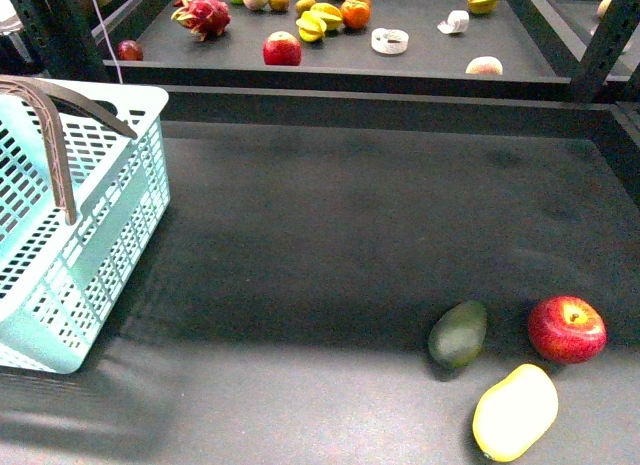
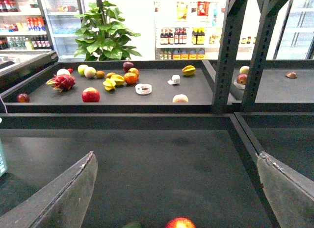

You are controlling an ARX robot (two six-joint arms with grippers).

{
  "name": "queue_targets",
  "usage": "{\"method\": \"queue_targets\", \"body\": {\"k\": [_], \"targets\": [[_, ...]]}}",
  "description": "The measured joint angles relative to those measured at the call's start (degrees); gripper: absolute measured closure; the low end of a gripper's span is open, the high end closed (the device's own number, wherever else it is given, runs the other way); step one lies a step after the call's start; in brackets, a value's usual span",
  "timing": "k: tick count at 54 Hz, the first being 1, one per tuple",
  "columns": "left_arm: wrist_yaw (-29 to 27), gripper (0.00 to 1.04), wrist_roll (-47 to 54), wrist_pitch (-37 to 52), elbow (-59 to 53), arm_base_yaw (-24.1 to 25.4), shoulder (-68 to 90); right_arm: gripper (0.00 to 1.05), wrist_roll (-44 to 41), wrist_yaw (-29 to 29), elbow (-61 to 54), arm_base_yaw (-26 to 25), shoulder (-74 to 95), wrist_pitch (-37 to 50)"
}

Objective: Pick mango with right arm and hold basket with left

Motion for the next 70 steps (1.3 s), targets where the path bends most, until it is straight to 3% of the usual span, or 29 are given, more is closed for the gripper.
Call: {"method": "queue_targets", "body": {"k": [14,27,50,70], "targets": [[1.1,0.06,-6.4,5.0,13.0,1.3,26.1,0.08,0.0,0.0,0.0,0.0,0.0,0.0],[1.8,0.06,-9.9,3.3,25.4,0.9,37.1,0.08,0.0,0.0,0.0,0.0,0.0,0.0],[3.9,0.06,-21.1,-1.1,33.0,7.0,41.0,0.08,0.0,0.0,0.0,0.0,0.0,0.0],[2.2,0.06,-22.0,-3.0,38.6,6.0,44.5,0.08,0.0,0.0,0.0,0.0,0.0,0.0]]}}
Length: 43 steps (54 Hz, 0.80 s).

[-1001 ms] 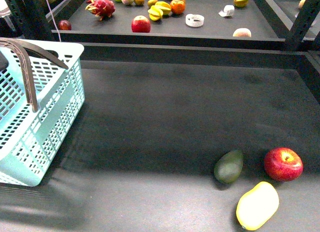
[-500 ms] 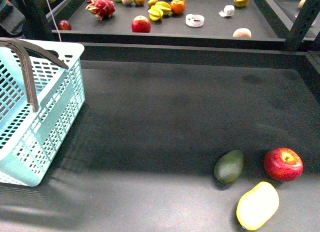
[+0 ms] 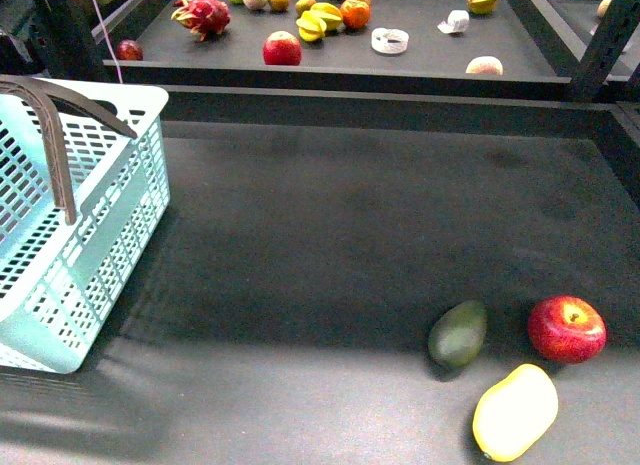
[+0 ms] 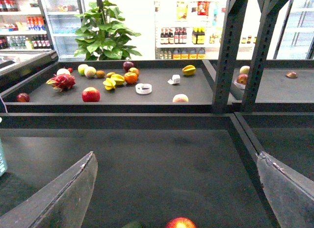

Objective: Pick mango with right arm and hold basket with left

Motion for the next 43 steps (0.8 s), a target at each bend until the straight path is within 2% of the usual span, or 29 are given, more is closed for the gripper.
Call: {"method": "queue_targets", "body": {"k": [29,37,43], "targets": [[-4.5,0.06,1.8,-0.4,4.2,-1.1,7.6,0.08,0.0,0.0,0.0,0.0,0.0,0.0],[-4.4,0.42,2.8,-0.3,6.2,-1.3,8.9,0.08,0.0,0.0,0.0,0.0,0.0,0.0],[-4.2,0.61,2.6,-0.4,7.0,-1.4,9.4,0.08,0.0,0.0,0.0,0.0,0.0,0.0]]}}
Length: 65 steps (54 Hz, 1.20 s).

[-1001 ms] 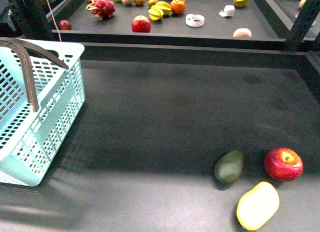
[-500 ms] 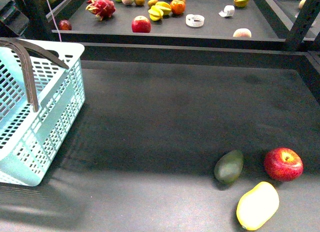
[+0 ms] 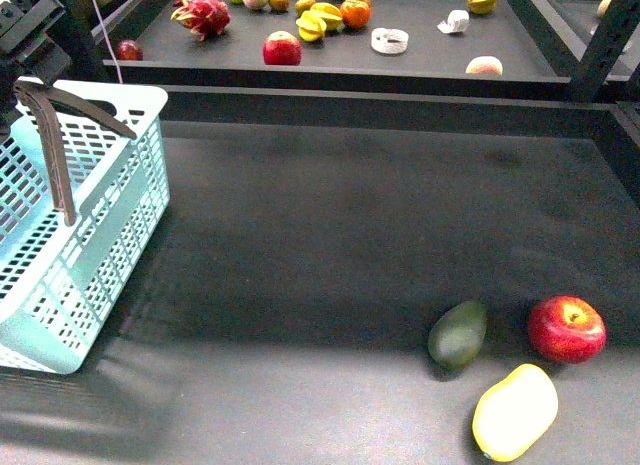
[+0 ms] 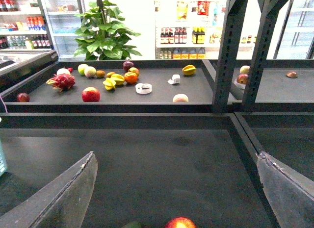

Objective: Pick mango with right arm and hold basket with left

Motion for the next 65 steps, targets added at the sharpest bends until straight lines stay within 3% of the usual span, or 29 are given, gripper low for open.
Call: {"method": "queue_targets", "body": {"k": [7,11,32,46,65], "targets": [[-0.4,0.84,-3.8,-0.2,-0.5,-0.5,-0.1,0.08,0.0,0.0,0.0,0.0,0.0,0.0],[0.6,0.89,-1.3,-0.2,-1.2,-0.8,-0.5,0.08,0.0,0.0,0.0,0.0,0.0,0.0],[1.4,0.90,-1.4,-0.8,-7.0,-2.2,-7.4,0.08,0.0,0.0,0.0,0.0,0.0,0.0],[6.7,0.90,2.9,7.6,-18.0,-4.5,-18.5,0.08,0.0,0.0,0.0,0.0,0.0,0.0],[15.3,0.90,20.0,16.2,-29.8,-15.5,-32.0,0.08,0.0,0.0,0.0,0.0,0.0,0.0]]}}
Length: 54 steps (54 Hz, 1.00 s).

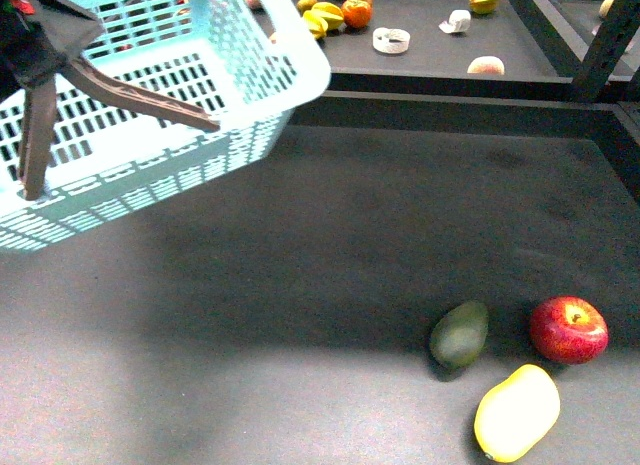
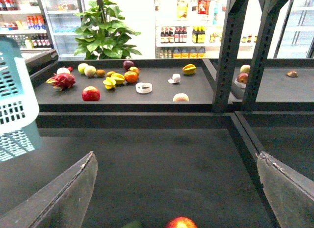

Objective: Pick mango with right arm and hold basket with left

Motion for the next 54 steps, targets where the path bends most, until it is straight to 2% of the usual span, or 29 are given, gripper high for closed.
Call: {"method": "queue_targets", "body": {"k": [4,10,17,33,40,54], "targets": [[-0.2,0.90,4.3,-0.4,-2.9,-5.3,-3.4,0.08,0.0,0.0,0.0,0.0,0.0,0.0],[5.0,0.90,10.6,1.6,-5.7,-9.1,-4.7,0.08,0.0,0.0,0.0,0.0,0.0,0.0],[5.6,0.90,16.2,2.6,-7.0,-13.3,-4.8,0.08,0.0,0.0,0.0,0.0,0.0,0.0],[2.0,0.90,26.0,7.2,-8.0,-16.6,-3.2,0.08,0.0,0.0,0.0,0.0,0.0,0.0],[1.5,0.90,26.1,9.3,-8.0,-16.8,-1.0,0.08,0.0,0.0,0.0,0.0,0.0,0.0],[-2.3,0.90,24.1,9.3,-8.0,-20.1,-1.7,0.08,0.0,0.0,0.0,0.0,0.0,0.0]]}}
